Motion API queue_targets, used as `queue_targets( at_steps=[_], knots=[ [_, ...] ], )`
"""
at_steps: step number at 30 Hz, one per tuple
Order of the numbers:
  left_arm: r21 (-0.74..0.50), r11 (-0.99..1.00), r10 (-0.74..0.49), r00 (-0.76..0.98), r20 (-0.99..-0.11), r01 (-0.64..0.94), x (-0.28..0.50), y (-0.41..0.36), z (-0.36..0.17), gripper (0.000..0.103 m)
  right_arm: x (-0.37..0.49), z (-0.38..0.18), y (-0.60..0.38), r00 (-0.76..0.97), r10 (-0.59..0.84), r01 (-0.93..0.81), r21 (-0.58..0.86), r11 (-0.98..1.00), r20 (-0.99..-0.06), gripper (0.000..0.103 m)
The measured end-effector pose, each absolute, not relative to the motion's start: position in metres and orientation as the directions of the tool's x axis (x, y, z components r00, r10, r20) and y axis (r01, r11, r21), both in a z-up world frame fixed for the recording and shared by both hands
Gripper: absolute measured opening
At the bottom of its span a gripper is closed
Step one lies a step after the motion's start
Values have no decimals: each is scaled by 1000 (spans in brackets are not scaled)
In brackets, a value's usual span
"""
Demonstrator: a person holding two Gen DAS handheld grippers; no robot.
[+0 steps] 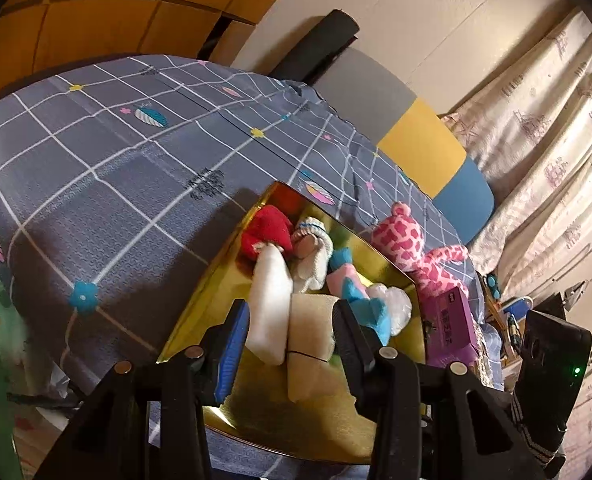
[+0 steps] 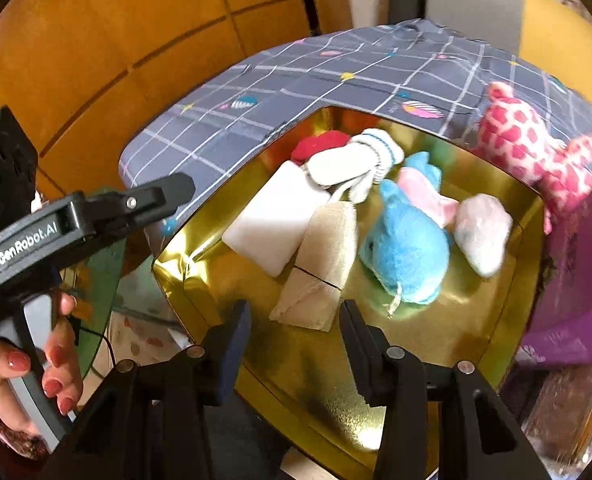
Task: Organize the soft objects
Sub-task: 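Lower the beige knit roll into the gold tray and open the right tool, then move both tools back over the remaining toys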
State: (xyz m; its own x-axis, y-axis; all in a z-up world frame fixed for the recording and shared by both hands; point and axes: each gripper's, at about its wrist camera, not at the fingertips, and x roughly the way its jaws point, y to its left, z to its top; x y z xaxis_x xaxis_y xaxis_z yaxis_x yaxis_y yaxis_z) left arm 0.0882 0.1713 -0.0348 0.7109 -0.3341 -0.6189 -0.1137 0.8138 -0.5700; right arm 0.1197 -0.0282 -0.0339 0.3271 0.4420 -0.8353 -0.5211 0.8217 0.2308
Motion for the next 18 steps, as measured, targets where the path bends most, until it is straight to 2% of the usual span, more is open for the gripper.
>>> queue_targets(
  at_steps=[3, 5, 12, 18],
  knots=[
    [-576, 813, -362, 701, -615, -85, 87, 162, -35, 43, 116, -29, -39, 358, 463, -482, 265, 835, -811, 49],
    [-576, 816, -384, 695, -608, -53, 87, 153, -35, 43, 112, -24, -50, 388, 476, -456, 284, 843, -789, 59],
    [-561, 823, -475, 647, -596, 89, 81, 108, -32, 43, 95, 12, -97, 559, 439, -389, 245, 888, -704, 64],
    [-547, 811, -552, 585, -594, 209, 76, 65, -28, 43, 87, 41, -167, 696, 371, -250, 276, 928, -615, 66]
  ],
)
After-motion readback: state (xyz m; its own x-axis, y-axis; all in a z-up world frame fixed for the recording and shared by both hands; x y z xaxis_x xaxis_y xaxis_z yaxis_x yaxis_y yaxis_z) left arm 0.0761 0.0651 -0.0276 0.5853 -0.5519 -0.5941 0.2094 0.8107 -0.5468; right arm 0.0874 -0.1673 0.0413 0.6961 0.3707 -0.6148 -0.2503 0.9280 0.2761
